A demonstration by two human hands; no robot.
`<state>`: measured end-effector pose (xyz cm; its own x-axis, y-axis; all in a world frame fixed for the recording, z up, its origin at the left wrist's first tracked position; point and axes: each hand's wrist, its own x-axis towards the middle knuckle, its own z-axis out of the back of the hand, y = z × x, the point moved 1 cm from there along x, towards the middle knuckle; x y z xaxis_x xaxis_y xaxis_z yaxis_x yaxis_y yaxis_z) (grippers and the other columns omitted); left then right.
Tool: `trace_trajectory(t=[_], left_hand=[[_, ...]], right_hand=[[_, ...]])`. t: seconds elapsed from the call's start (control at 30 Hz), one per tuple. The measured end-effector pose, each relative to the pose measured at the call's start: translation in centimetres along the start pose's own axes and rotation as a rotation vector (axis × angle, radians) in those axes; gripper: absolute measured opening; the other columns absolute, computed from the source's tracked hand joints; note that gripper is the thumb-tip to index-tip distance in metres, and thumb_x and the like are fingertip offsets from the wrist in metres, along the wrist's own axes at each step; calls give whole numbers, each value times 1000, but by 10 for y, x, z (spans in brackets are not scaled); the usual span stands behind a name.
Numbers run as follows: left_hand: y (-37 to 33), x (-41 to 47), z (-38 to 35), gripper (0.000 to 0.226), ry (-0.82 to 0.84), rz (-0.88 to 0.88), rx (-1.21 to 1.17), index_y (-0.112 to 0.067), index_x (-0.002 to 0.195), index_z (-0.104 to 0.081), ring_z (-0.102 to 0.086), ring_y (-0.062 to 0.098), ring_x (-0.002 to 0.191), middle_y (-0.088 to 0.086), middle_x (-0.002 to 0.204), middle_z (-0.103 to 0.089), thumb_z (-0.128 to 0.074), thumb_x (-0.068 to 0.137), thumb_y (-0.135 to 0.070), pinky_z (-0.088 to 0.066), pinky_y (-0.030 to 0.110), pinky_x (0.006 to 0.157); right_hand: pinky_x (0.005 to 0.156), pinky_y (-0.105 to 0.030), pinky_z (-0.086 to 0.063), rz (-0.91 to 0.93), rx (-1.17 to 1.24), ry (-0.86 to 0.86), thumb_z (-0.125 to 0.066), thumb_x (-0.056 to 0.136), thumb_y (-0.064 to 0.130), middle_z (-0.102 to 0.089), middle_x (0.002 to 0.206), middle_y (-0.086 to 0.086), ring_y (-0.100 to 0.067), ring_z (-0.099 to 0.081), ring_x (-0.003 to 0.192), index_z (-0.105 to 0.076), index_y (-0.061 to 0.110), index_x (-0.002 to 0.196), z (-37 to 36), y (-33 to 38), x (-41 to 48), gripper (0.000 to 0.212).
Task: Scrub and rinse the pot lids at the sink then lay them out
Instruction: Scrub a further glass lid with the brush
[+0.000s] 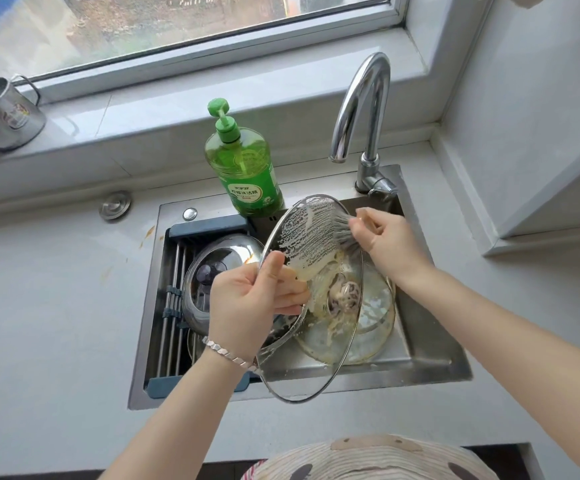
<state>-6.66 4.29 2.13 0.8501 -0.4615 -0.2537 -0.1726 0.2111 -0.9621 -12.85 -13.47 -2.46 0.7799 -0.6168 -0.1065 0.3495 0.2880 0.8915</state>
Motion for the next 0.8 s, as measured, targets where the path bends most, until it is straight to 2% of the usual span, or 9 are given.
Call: trace_trajectory(t=[0.1, 0.17, 0.27, 0.3, 0.4, 0.5, 0.6, 0.73, 0.8], left_hand=[[0, 5, 0, 36, -64, -1, 5, 4, 76, -66, -69, 30, 58, 19, 65, -69, -56, 84, -30, -58, 39, 51], [-1, 9, 1, 35, -102, 6, 12, -4, 72, -68, -70, 29, 58, 14, 64, -70, -54, 84, -33, -58, 38, 51], [-1, 10, -3, 33, -144, 67, -41, -1, 74, -65, -69, 23, 53, 10, 58, -69, -54, 90, -27, -58, 32, 49], [1, 10, -5, 33, -164, 80, -47, -1, 72, -65, -68, 22, 52, 9, 57, -69, -54, 90, -27, -57, 30, 48], [9, 12, -2, 36, -249, 86, 29, -11, 65, -68, -64, 20, 51, 3, 52, -67, -56, 88, -35, -56, 34, 55], [9, 7, -1, 42, -219, 59, 70, -1, 71, -69, -68, 36, 66, 20, 68, -69, -55, 89, -37, -58, 47, 65], [3, -1, -6, 37, -130, 45, 60, -3, 72, -67, -71, 30, 65, 17, 67, -71, -53, 90, -32, -59, 38, 59], [3, 1, 0, 40, -127, 19, 64, -15, 59, -70, -70, 30, 62, 14, 62, -70, -51, 82, -43, -58, 48, 59], [5, 1, 1, 42, -127, 6, 107, -19, 57, -72, -69, 34, 65, 14, 63, -70, -51, 84, -44, -57, 51, 64]], right_hand=[[65, -34, -49, 226, -45, 120, -53, 91, 38, -60, 78, 8, -11, -54, 63, -61, 21, 115, -17, 16, -31, 30], [64, -30, -46, 375, -149, 205, -53, 87, 46, -58, 80, 5, -2, -48, 64, -58, 24, 123, -26, 24, -49, 42], [68, -36, -50, 241, -171, 126, -48, 88, 49, -63, 82, 2, -3, -46, 58, -59, 30, 111, -21, 12, -31, 32], [69, -37, -51, 235, -206, 129, -43, 86, 54, -63, 82, 1, -8, -49, 61, -59, 30, 113, -23, 14, -33, 39], [62, -36, -52, 485, -354, 210, -33, 79, 63, -60, 84, -1, -20, -57, 72, -55, 26, 127, -40, 23, -60, 64], [64, -35, -51, 417, -280, 231, -47, 88, 51, -59, 82, 3, -14, -55, 69, -57, 26, 121, -29, 32, -38, 43], [64, -42, -52, 298, -125, 114, -50, 93, 38, -62, 72, 3, -17, -54, 58, -59, 24, 98, -16, 41, -4, 18], [62, -34, -50, 575, -289, 168, -42, 85, 57, -61, 87, -2, -17, -55, 69, -54, 24, 126, -33, 49, -40, 54], [63, -34, -49, 496, -286, 218, -38, 85, 58, -62, 87, 0, -16, -56, 72, -56, 25, 118, -27, 49, -27, 50]])
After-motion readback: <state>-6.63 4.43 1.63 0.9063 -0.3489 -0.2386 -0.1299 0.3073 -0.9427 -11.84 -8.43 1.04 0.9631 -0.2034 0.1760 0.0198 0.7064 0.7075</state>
